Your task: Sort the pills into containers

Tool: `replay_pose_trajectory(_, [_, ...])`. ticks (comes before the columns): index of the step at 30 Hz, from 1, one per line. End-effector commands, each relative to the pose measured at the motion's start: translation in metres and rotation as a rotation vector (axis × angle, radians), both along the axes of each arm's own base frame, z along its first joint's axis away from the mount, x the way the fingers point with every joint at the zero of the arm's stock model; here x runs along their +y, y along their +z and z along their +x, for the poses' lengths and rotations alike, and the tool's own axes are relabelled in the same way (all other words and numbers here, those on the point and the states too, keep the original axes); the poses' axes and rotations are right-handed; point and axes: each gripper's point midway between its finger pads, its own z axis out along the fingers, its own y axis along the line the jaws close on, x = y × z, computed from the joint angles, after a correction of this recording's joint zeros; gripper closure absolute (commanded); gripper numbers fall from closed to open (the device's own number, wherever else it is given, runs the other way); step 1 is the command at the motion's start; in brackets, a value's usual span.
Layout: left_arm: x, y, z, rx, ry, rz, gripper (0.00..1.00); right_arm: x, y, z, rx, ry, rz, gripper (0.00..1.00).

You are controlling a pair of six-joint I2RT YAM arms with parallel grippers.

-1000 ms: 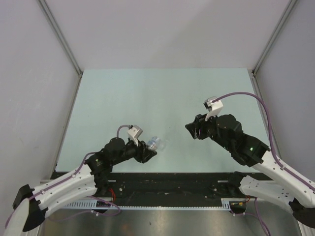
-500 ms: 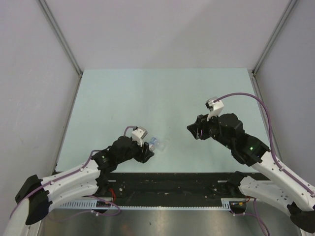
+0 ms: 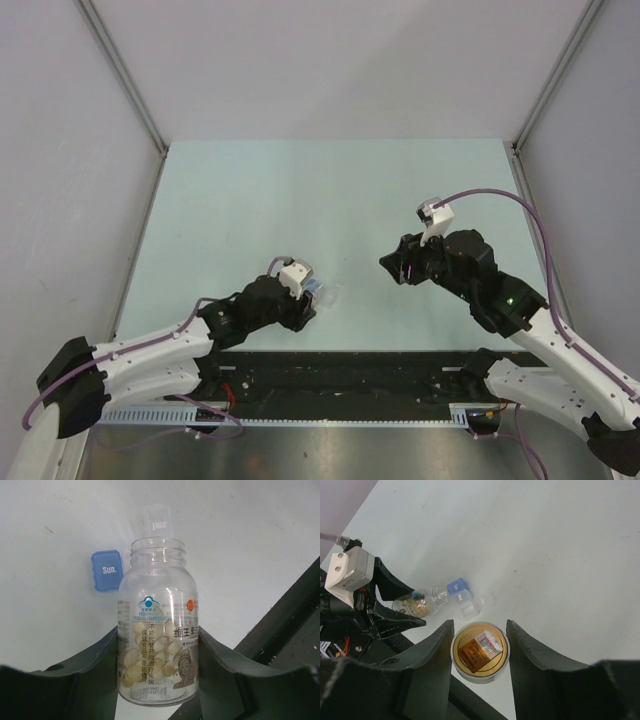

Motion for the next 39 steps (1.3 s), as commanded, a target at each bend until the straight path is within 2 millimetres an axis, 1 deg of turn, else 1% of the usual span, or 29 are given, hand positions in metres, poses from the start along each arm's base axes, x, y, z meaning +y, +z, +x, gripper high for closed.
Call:
replay_pose_trajectory(1, [-0.009, 0.024, 0.012, -0.075, -0.007, -0.021, 1.00, 0.000, 0.007, 0.000, -0.027, 0.009, 0.020, 1.00])
replay_pose_trajectory(8, [-0.016, 0.016, 0.009, -0.053, -0.042, 0.015, 1.00, 0.001, 0.007, 0.000, -0.025, 0.016, 0.022, 1.00])
replay_pose_trajectory(16, [-0.022, 0.001, 0.004, -0.020, -0.077, 0.062, 1.00, 0.001, 0.007, -0.001, -0.024, 0.019, 0.023, 1.00])
replay_pose_trajectory(25, [-0.033, -0.009, 0.001, 0.025, -0.118, 0.093, 1.00, 0.000, 0.007, -0.001, -0.025, 0.020, 0.021, 1.00])
replay_pose_trajectory(26, [-0.033, -0.013, 0.000, 0.035, -0.123, 0.105, 1.00, 0.000, 0.009, -0.001, -0.029, 0.019, 0.024, 1.00])
replay_pose_trajectory(28, [-0.037, -0.012, 0.000, 0.042, -0.131, 0.101, 1.00, -0.001, 0.008, -0.001, -0.029, 0.017, 0.024, 1.00])
replay_pose_trajectory(29, [-0.038, -0.015, 0.000, 0.050, -0.134, 0.110, 1.00, -0.001, 0.009, -0.001, -0.030, 0.017, 0.025, 1.00])
replay_pose_trajectory(35, [-0.038, -0.019, 0.000, 0.067, -0.131, 0.125, 1.00, -0.001, 0.007, 0.000, -0.022, 0.013, 0.022, 1.00])
replay_pose_trajectory(36, [-0.037, -0.020, -0.001, 0.073, -0.131, 0.132, 1.00, 0.002, 0.007, -0.003, -0.017, 0.037, 0.028, 1.00])
replay_pose_trajectory(39, [-0.036, -0.021, -0.001, 0.083, -0.130, 0.144, 1.00, 0.002, 0.008, -0.003, -0.019, 0.038, 0.030, 1.00])
